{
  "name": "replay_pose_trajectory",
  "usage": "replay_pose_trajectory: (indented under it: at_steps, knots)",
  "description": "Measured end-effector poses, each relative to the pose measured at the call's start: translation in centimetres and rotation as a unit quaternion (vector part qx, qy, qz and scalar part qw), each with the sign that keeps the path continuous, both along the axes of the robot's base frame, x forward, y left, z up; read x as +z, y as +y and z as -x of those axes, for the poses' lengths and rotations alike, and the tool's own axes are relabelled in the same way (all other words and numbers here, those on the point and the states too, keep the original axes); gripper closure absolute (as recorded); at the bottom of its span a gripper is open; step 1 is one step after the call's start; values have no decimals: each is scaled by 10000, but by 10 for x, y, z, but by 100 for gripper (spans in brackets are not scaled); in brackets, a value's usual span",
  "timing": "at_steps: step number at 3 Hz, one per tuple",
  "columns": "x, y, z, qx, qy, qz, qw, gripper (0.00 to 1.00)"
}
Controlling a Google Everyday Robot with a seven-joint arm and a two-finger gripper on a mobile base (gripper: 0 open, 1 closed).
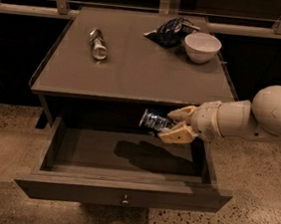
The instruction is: Place pepsi can into top drawer
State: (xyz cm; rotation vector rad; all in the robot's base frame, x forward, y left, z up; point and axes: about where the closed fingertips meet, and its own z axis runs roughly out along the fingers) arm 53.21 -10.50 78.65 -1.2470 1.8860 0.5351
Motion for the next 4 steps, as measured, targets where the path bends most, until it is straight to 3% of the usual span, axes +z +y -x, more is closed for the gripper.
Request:
replay_pose_trajectory:
  at_steps: [2,4]
  knots:
    - [-63,-5,2,-244,664,-82,9975,100]
    - [-113,-11,-2,-370,1261,0,9913,100]
